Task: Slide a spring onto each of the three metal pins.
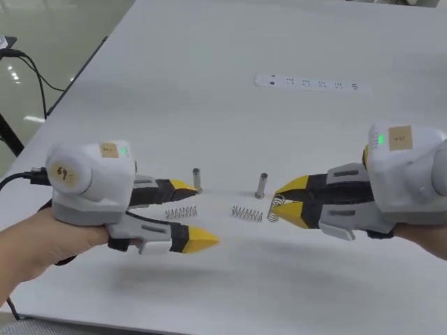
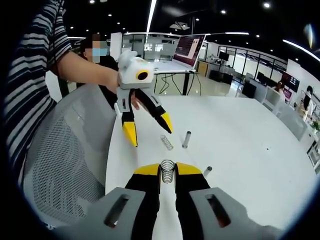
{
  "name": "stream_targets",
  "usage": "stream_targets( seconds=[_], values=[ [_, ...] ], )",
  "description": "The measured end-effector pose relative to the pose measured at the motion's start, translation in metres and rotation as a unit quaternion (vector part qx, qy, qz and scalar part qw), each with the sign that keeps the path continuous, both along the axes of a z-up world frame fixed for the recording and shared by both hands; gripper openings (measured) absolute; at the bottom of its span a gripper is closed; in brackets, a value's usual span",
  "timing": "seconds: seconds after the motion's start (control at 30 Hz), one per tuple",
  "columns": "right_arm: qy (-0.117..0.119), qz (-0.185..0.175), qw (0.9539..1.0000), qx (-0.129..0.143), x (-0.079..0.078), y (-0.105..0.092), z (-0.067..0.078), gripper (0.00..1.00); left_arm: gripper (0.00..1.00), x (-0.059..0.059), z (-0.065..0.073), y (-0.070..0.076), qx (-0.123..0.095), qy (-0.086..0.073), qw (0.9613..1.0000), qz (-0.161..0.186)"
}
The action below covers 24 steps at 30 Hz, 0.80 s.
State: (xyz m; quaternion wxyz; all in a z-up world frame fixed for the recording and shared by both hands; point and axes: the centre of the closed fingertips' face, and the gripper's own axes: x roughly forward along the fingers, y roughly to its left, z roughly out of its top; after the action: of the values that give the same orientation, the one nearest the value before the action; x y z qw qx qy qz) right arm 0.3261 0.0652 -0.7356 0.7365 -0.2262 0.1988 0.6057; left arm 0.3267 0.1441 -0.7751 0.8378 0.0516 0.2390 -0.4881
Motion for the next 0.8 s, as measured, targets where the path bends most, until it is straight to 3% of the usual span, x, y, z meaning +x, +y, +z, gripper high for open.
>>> stream_targets(
  seconds=[0.37,0.5,0.8],
  values=[
    [-0.006,-0.017,0.9998,-0.005,0.006,-0.01,-0.003,0.08,0.68,0.006,0.002,0.032,-0.005,-0.006,0.9988,0.048],
    [-0.005,-0.024,0.9997,-0.007,0.008,-0.016,-0.005,0.08,0.8,0.007,0.0,0.035,0.002,-0.009,0.9984,0.056],
    [0.011,-0.06,0.998,-0.017,0.016,-0.037,-0.017,0.08,0.93,0.013,-0.001,0.045,0.001,-0.009,0.9968,0.08]
  ],
)
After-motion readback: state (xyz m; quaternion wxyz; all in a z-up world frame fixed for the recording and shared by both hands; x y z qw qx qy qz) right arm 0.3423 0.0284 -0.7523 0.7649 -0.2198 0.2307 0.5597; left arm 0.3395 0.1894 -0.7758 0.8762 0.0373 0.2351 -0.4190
